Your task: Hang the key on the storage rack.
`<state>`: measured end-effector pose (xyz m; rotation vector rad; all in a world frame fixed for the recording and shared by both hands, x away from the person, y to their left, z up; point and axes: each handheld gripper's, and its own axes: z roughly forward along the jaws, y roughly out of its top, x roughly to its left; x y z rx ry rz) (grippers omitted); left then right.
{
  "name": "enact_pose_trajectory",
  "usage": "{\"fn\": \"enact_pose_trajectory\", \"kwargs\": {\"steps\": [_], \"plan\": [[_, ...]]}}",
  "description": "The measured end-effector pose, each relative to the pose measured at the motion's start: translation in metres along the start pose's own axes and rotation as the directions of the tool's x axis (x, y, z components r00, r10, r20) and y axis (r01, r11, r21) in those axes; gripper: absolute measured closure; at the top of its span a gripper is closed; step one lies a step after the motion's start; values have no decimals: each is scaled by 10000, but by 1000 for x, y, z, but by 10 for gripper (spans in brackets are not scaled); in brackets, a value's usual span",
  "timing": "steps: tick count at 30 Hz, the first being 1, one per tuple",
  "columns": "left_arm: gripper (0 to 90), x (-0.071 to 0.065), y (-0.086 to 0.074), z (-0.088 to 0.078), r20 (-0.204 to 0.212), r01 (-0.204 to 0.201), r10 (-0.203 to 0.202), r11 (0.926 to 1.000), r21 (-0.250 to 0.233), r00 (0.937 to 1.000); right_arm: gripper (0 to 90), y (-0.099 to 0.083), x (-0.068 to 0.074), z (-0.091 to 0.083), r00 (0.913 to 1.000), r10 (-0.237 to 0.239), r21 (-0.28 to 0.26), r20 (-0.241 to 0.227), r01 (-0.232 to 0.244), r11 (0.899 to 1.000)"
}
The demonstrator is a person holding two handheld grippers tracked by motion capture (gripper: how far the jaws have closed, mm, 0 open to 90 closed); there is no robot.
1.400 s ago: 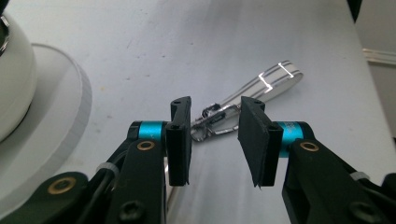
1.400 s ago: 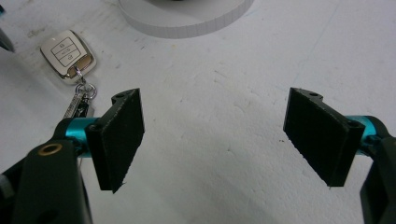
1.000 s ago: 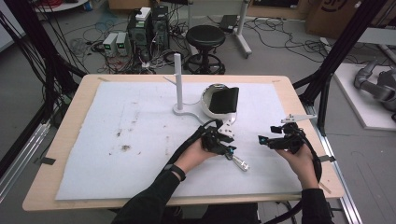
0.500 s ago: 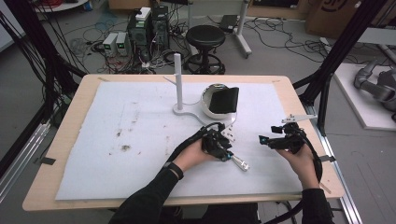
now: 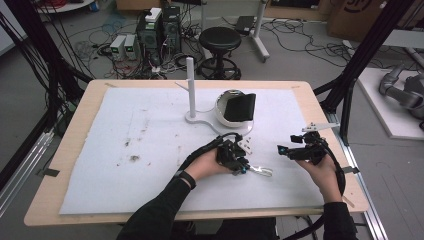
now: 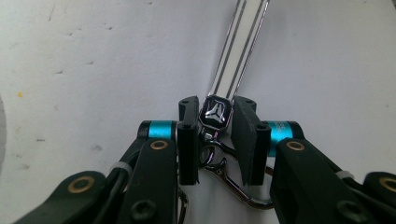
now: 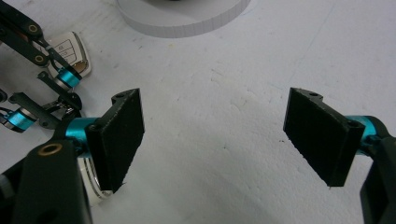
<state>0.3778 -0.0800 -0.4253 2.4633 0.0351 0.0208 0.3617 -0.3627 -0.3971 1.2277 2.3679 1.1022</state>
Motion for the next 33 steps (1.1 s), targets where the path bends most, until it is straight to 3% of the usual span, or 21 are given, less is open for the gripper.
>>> {"fn": "enact_pose_trajectory", "kwargs": {"steps": [2,6,8,9,10,12,13,15,17,21,25,29,30,33], "plan": [[727,-1,0,-2,3,206,-206,9997,100,9998,208,0,0,0,10000,27,4,-6,-27,10000],[725,1,-2,-4,68,239,-239,9997,59,9997,208,0,0,-1,10000,25,-43,17,-25,10000],[627,1,-2,0,-69,330,-329,9994,62,9994,208,0,0,-1,10000,25,-23,24,-25,10000],[627,1,-2,0,-20,377,-377,9993,-20,9993,208,0,0,-1,10000,25,-23,24,-25,10000],[536,2,-2,2,60,388,-387,9992,-103,9992,208,0,0,0,10000,12,-14,3,-12,10000],[536,2,-2,3,92,403,-401,9991,-166,9992,208,0,0,0,10000,10,-10,6,-10,10000],[541,2,-2,3,93,366,-364,9992,-169,9993,208,0,0,0,10000,19,-1,14,-19,10000],[679,3,-3,2,63,298,-297,9994,-181,9995,208,0,1,0,10000,16,20,4,-16,10000],[727,1,-1,1,16,83,-82,9999,-113,10000,208,0,1,1,10000,20,27,-9,-20,10000],[737,-2,0,1,-127,112,-112,9999,-13,9999,209,0,0,0,10000,50,14,5,-50,10000],[737,0,0,-4,-211,408,-409,9992,-32,9989,208,-1,-1,-1,10000,6,-49,11,-6,10000],[737,1,-4,-21,-453,605,-628,9969,-512,9970,208,-1,-2,-2,10000,73,-82,31,-73,9999],[737,2,-9,-33,-629,702,-750,9948,-741,9952,208,-1,-2,-2,10000,61,-62,34,-60,10000],[737,3,-15,-41,-689,867,-928,9925,-860,9933,208,-1,-2,-2,10000,70,-56,44,-70,10000]]}}
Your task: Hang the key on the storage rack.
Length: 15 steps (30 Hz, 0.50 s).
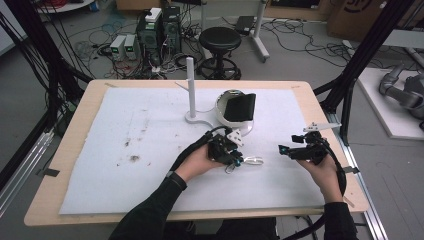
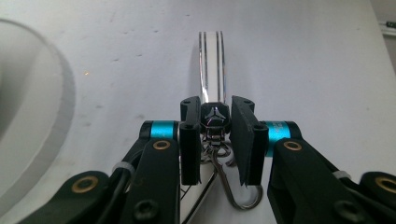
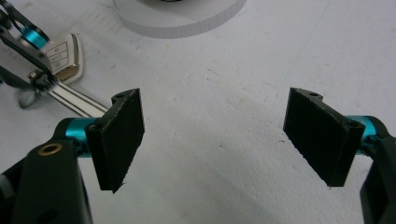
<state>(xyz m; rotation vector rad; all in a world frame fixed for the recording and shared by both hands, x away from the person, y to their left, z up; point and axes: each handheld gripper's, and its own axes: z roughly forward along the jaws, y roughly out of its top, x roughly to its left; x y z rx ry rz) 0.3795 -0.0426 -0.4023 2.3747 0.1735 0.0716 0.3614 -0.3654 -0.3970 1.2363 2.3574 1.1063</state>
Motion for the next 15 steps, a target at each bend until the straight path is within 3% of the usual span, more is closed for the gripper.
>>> {"fn": "enact_pose_trajectory", "kwargs": {"steps": [5,15], "plan": [[737,0,-20,-17,-178,222,-220,9997,129,9996,208,1,1,2,10000,-35,20,-31,35,10000],[729,-3,-27,-19,-163,294,-288,9988,388,9995,208,0,3,5,10000,-54,154,-13,54,9999]]}}
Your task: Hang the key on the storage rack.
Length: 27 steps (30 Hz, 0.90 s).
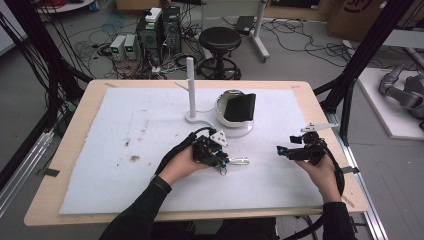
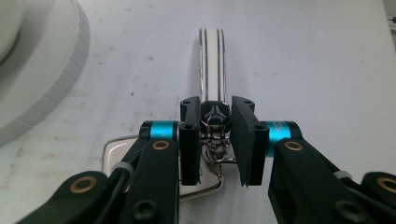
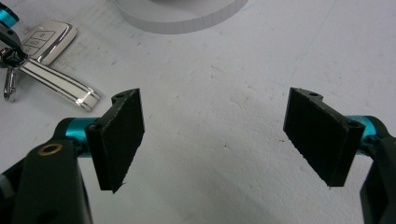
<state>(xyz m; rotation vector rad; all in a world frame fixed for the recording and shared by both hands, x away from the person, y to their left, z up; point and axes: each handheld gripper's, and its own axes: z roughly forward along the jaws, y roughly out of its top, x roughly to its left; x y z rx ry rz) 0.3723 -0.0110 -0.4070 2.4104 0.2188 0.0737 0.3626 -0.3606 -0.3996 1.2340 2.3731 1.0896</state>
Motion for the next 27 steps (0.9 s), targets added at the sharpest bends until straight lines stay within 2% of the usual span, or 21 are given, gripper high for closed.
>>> {"fn": "enact_pose_trajectory", "kwargs": {"steps": [4,6,8,10,11,12,20,23,24,27], "plan": [[674,0,0,5,-39,-26,27,9999,124,10000,208,0,-1,0,10000,37,-29,9,-37,10000],[615,0,0,6,-120,-50,51,9999,136,9999,208,0,-1,0,10000,34,-19,7,-34,10000],[602,1,0,8,-89,48,-47,9999,135,9999,208,0,-1,0,10000,-4,-4,-8,4,10000],[605,1,0,10,1,109,-109,9999,128,9999,208,0,0,1,10000,3,15,-23,-3,10000],[666,0,0,11,120,62,-64,9998,167,9999,208,0,0,1,10000,-8,12,-31,8,10000],[686,0,0,11,120,62,-64,9998,167,9999,209,0,0,1,10000,4,11,-28,-4,10000],[736,-2,3,8,-352,-41,53,9994,330,9994,208,0,0,1,10000,-7,16,-31,7,10000],[737,0,3,-2,-571,106,-100,9999,109,9983,209,-1,-1,0,10000,3,0,-5,-3,10000],[737,1,1,-9,-610,244,-255,9995,-197,9978,208,-1,-1,0,10000,3,-5,-26,-3,10000],[737,2,-1,-17,-697,407,-439,9981,-472,9966,208,-1,-1,0,10000,6,-6,-17,-6,10000]]}}
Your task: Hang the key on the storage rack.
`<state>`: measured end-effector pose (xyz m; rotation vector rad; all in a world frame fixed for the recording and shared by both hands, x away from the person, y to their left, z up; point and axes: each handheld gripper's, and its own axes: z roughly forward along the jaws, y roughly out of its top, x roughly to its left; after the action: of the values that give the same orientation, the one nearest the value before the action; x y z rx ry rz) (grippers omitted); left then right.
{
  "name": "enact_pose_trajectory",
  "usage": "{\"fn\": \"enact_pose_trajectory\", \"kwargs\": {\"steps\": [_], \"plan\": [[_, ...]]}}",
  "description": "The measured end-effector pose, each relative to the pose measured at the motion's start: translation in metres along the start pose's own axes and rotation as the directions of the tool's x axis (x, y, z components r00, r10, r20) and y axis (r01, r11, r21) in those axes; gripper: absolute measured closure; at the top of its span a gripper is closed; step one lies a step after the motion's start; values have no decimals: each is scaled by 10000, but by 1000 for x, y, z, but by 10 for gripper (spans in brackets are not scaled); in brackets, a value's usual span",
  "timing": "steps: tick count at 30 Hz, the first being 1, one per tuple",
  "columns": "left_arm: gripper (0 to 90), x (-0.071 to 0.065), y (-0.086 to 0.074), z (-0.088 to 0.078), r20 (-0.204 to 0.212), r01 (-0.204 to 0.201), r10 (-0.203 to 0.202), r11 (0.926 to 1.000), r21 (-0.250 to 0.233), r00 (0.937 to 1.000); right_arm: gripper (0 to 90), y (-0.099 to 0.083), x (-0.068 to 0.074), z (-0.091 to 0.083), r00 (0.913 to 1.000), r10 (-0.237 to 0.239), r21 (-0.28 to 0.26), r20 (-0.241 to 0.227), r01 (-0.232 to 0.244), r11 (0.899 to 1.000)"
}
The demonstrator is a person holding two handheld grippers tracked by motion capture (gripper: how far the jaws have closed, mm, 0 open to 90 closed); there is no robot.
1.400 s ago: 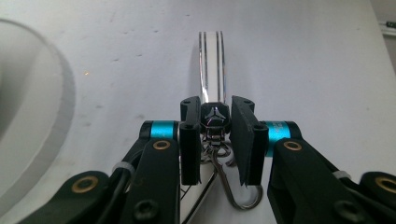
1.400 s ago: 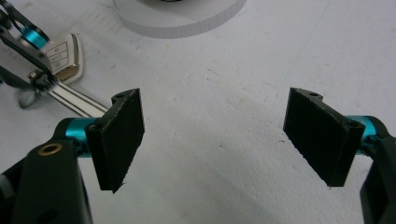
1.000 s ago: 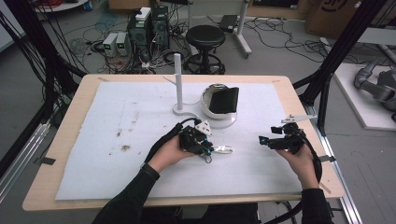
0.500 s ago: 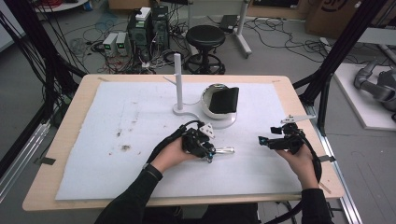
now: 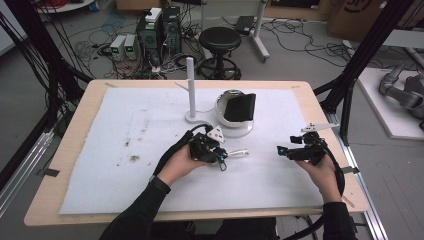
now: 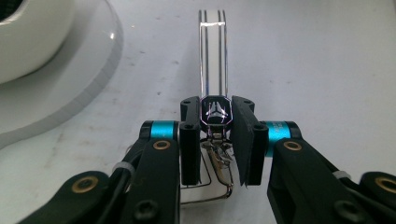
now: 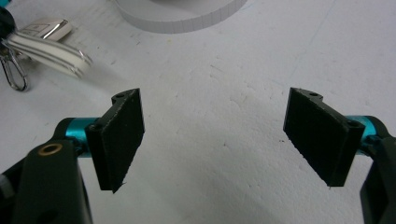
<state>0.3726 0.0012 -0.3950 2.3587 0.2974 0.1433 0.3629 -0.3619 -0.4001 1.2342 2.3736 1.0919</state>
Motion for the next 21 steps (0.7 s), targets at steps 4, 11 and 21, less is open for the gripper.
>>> {"fn": "enact_pose_trajectory", "kwargs": {"steps": [4,11,21], "plan": [[737,3,-4,-17,-204,252,-264,9979,-599,9994,208,0,0,0,10000,18,-19,0,-18,10000],[737,15,-23,-57,-350,1313,-1441,9608,-2442,9890,208,1,1,0,10000,8,5,18,-8,10000],[738,39,-45,-100,-79,2475,-2838,8491,-4666,9589,208,1,1,1,10000,29,30,30,-29,10000]]}}
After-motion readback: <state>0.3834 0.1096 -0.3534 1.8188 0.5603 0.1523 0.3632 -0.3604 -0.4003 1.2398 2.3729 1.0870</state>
